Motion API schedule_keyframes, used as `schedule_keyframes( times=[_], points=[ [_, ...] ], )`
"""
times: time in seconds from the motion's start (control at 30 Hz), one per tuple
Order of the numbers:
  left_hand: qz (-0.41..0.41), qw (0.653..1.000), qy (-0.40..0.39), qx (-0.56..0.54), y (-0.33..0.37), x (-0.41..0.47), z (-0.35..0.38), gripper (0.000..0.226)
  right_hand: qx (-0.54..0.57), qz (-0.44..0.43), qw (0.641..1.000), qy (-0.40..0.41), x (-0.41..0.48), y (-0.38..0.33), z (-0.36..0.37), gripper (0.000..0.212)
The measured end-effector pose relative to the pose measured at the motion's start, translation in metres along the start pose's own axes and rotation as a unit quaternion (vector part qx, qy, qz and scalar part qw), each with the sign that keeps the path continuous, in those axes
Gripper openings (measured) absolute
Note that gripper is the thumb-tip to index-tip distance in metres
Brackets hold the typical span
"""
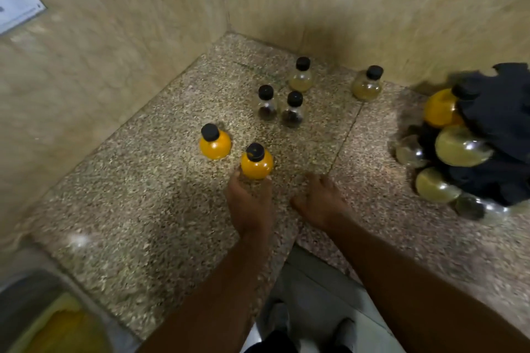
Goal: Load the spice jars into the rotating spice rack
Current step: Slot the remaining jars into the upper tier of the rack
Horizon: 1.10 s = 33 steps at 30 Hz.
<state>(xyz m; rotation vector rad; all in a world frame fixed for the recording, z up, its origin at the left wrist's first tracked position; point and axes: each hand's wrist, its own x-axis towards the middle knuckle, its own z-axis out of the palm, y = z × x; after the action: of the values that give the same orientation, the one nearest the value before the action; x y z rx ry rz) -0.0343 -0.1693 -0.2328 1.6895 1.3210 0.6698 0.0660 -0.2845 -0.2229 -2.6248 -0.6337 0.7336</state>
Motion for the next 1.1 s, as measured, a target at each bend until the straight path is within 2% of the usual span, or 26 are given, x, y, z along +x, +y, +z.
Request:
schedule_keyframes(
  times=[0.07,0.2,0.4,0.57,0.83,0.97,1.1],
  points=[
    [0.054,0.998,0.006,0.009,0.000,0.013,-0.004,0.079,-0.048,0.008,0.998,-0.025,0.003,-0.007,0.006,0.089],
    [0.177,0.982,-0.027,0.064,0.003,0.039,-0.004,0.073,-0.109,0.015,0.992,-0.064,0.010,-0.016,0.012,0.102],
    [0.213,0.970,-0.086,0.084,0.011,0.066,-0.003,0.061,-0.126,0.023,0.990,-0.055,0.019,-0.017,0.023,0.111],
    [0.217,0.968,-0.101,0.079,0.013,0.072,-0.004,0.055,-0.109,0.020,0.993,-0.038,0.019,-0.016,0.023,0.104],
    [0.268,0.949,-0.150,0.066,0.050,0.029,0.015,0.050,0.025,0.018,0.992,0.122,0.000,0.016,-0.011,0.070],
    [0.305,0.931,-0.198,0.042,0.078,-0.006,0.039,0.051,0.151,0.011,0.960,0.235,-0.023,0.049,-0.047,0.048],
    [0.338,0.903,-0.262,0.046,0.111,-0.051,0.068,0.061,0.238,0.087,0.917,0.308,-0.050,0.088,-0.092,0.040]
  ],
)
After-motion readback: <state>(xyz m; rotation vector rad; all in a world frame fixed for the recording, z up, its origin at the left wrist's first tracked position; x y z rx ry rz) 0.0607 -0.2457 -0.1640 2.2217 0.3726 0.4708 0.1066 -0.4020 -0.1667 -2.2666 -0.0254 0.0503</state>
